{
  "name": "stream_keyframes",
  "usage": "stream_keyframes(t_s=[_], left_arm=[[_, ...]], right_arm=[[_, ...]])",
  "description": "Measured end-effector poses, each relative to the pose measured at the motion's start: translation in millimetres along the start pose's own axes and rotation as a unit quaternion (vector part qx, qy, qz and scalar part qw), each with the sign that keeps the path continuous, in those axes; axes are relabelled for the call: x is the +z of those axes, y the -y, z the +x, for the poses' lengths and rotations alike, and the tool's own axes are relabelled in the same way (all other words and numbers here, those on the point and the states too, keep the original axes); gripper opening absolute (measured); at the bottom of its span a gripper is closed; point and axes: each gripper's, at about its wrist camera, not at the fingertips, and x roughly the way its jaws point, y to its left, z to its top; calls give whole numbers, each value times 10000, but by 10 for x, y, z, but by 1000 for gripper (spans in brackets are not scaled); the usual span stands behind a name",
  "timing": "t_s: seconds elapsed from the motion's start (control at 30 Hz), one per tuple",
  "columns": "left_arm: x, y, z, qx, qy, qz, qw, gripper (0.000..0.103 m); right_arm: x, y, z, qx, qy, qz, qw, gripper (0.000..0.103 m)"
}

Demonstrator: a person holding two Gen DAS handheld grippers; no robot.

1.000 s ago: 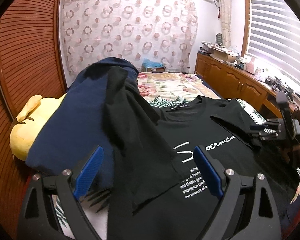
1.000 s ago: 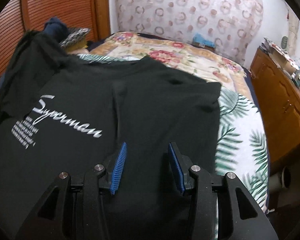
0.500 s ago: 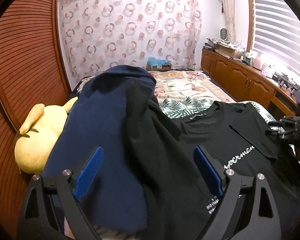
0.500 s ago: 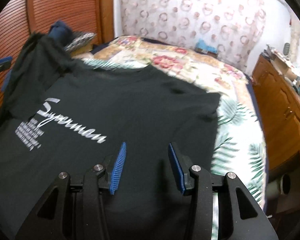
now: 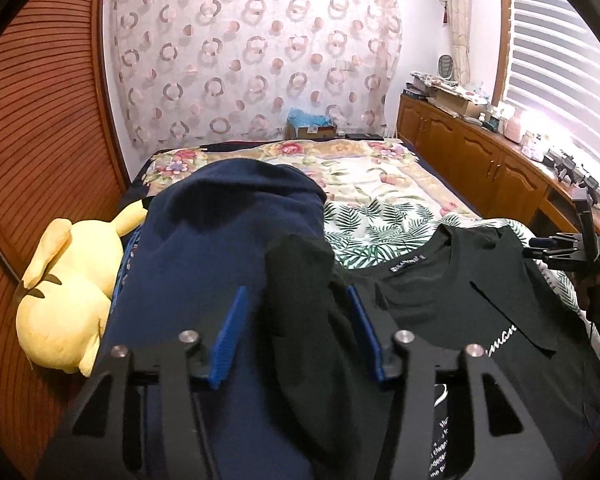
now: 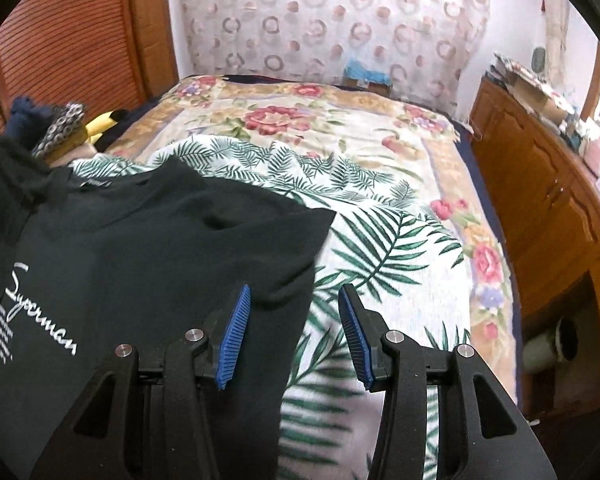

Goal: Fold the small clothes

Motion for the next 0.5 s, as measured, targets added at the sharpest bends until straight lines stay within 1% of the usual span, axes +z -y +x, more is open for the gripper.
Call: stream_keyframes(t_s=[0.07, 0.1, 0.13, 0.2, 0.23, 0.33, 0.43, 0.47, 0.5], left_arm=[[11, -11, 32, -2, -35, -10, 10000, 34], [12, -12, 49, 1, -68, 4, 10000, 31], [18, -17, 72, -6, -96, 19, 10000, 25], [5, -29, 94, -31, -122, 19, 9999, 17], [-1, -36, 94, -36, -108, 7, 9999, 7], [-7, -24, 11, -131, 88, -13, 9999, 3], [6, -6, -120, -222, 305, -5, 9993, 3], [10, 0, -146, -226, 333, 6, 9992, 3], [17, 9, -171, -224, 362, 19, 9991, 3]], right_arm=[[33, 23, 66, 25, -45, 38, 10000, 46], [47, 33, 92, 42, -57, 52, 10000, 46], [77, 39, 139, 85, -96, 85, 9999, 46], [116, 47, 191, 126, -140, 117, 9998, 46], [144, 39, 235, 140, -173, 115, 9997, 46], [211, -4, 337, 63, -221, 61, 9997, 46], [256, -23, 373, -13, -202, 35, 9998, 46], [271, -36, 384, -11, -204, 32, 9998, 43], [264, -39, 383, -2, -195, 24, 9998, 37]])
